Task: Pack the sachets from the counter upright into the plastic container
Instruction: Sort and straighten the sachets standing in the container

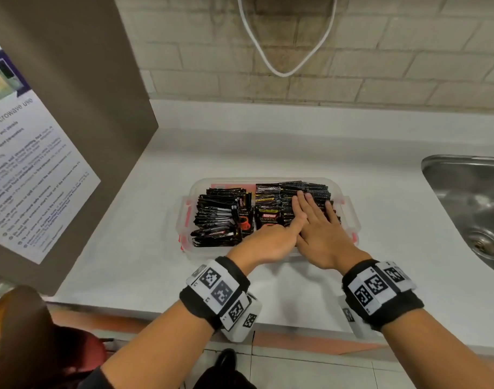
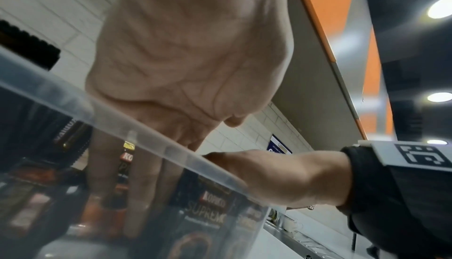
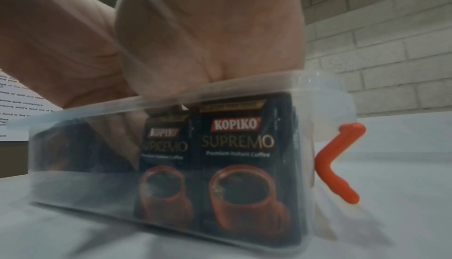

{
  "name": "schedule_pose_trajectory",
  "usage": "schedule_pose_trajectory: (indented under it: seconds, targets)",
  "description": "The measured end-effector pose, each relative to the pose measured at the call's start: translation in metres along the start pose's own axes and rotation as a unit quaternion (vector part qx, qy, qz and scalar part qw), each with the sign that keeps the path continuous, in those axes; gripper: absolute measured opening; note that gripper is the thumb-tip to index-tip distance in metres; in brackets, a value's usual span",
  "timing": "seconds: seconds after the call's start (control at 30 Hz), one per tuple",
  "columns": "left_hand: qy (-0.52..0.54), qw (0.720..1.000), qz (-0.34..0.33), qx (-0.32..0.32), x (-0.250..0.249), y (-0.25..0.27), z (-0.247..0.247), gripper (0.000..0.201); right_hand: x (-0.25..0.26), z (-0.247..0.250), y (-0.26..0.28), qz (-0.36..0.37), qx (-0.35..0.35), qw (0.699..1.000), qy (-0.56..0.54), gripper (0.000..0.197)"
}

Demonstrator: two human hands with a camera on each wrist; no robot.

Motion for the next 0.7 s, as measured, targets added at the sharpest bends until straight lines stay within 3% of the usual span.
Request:
schedule_pose_trajectory:
  seconds: [0.1,0.2,0.3,0.37,0.43,0.47,0.57,0.7]
  targets:
    - [-0.013,1.0,-0.016,-0.003,-0.002,0.001,0.003,0.085,0.0,0.001,0.0,0.005,-0.025,1.0,-0.01,0.069]
    - [-0.018,0.999,-0.036,-0.019,-0.001,0.003,0.024,0.077,0.002,0.005,0.003,0.008,-0.081,0.996,-0.031,0.081]
    - [0.016,0.994,-0.096,-0.046,0.006,0.012,0.061,0.04,0.006,0.019,0.008,0.024,-0.166,0.983,-0.071,0.084]
    - [0.017,0.985,-0.143,-0.09,0.016,0.019,0.093,0.019,0.011,0.038,0.017,0.04,-0.268,0.951,-0.147,0.068]
    - [0.007,0.982,-0.148,-0.121,0.033,0.024,0.122,0.022,0.022,0.055,0.024,0.079,-0.369,0.907,-0.186,0.046]
    - [-0.017,0.982,-0.14,-0.123,0.043,0.024,0.132,0.026,0.031,0.06,0.025,0.105,-0.386,0.895,-0.198,0.037]
    - [-0.09,0.983,-0.114,-0.109,0.067,0.025,0.144,0.038,0.068,0.058,0.012,0.154,-0.291,0.902,-0.278,0.028]
    - [-0.125,0.979,-0.124,-0.104,0.08,0.024,0.138,0.048,0.101,0.042,-0.016,0.098,-0.163,0.925,-0.328,0.044]
Point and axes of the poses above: each hand's wrist, its own y-axis away from the middle knuckle, its own z-axis out of the back of the hand, x = y × z, the point moved 6 cm from there along -y, towards the middle knuckle, and after that the axes turned 13 degrees about -x, right-handed, at the moved point
